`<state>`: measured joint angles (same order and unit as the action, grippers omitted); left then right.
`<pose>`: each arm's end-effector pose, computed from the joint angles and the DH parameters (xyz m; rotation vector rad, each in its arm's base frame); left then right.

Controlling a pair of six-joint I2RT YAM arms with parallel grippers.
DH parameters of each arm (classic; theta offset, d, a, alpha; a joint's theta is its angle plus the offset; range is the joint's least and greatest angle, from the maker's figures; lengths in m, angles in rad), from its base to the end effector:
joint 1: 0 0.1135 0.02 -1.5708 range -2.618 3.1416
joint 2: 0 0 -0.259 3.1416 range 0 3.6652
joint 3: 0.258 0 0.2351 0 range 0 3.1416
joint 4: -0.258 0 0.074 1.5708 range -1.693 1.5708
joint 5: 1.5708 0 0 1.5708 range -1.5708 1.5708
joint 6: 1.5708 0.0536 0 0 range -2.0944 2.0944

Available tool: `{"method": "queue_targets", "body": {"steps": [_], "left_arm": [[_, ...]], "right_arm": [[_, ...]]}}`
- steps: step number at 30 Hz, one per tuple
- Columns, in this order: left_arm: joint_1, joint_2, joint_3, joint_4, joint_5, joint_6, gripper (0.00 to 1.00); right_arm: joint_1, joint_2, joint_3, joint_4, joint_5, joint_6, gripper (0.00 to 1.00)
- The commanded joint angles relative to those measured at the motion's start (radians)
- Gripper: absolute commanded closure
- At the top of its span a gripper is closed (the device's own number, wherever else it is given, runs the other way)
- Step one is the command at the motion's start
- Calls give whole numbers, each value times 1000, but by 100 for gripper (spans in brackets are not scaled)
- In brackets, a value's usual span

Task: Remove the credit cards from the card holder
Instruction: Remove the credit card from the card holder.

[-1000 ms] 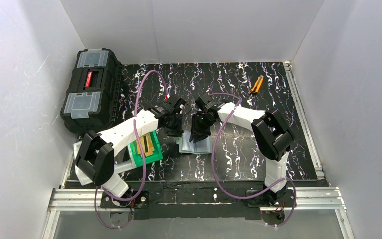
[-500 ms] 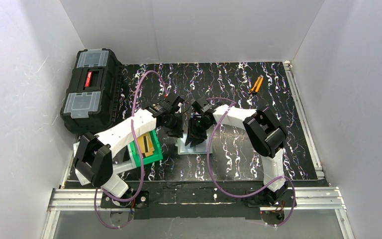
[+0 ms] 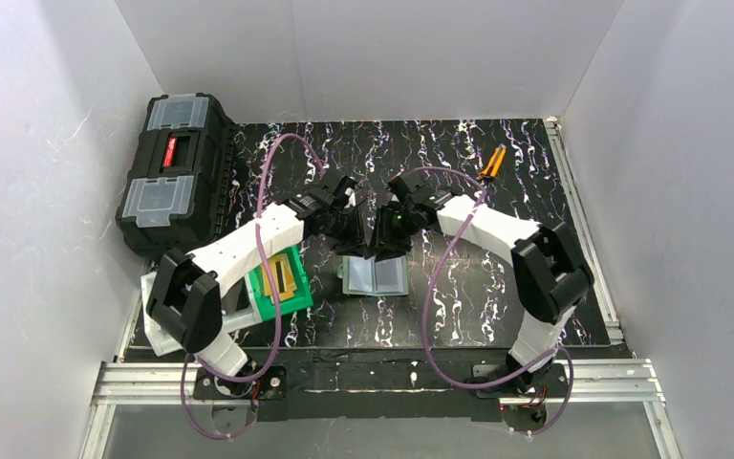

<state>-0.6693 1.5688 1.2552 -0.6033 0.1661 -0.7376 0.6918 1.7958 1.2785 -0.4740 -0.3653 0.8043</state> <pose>0.2544 -0.2126 0.2587 -0.0157 2.6488 -0.7489 0.2750 0.2527 0.2019 0.0035 2.8104 0.9490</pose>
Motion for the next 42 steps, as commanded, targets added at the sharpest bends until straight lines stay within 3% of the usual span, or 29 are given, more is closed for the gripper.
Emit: {"method": "queue_targets", "body": {"steps": [1,6,11,14,21,33,42], "left_arm": [[4,63,48,36,69,-26,80],[-45,156,105,12,8,24,68],[-133,249,190,-59,-148,91,53],[-184,304,240,-90,-244,122,49],[-232,391,288,-127,-325,154,49],[-247,432,210,-56,-300,167,50],[-245,435,108,-27,-332,161,72]], "right_arm": [[-34,-90,-70,-43,65,-14,61],[-108,-182,-218,-19,102,-4,60],[-206,-277,-344,-4,126,-13,60],[-248,-316,-378,-13,134,-34,60],[-274,-340,-384,-24,133,-55,59],[-275,-321,-383,-20,122,-65,59],[-275,-296,-375,-15,106,-66,60]]}}
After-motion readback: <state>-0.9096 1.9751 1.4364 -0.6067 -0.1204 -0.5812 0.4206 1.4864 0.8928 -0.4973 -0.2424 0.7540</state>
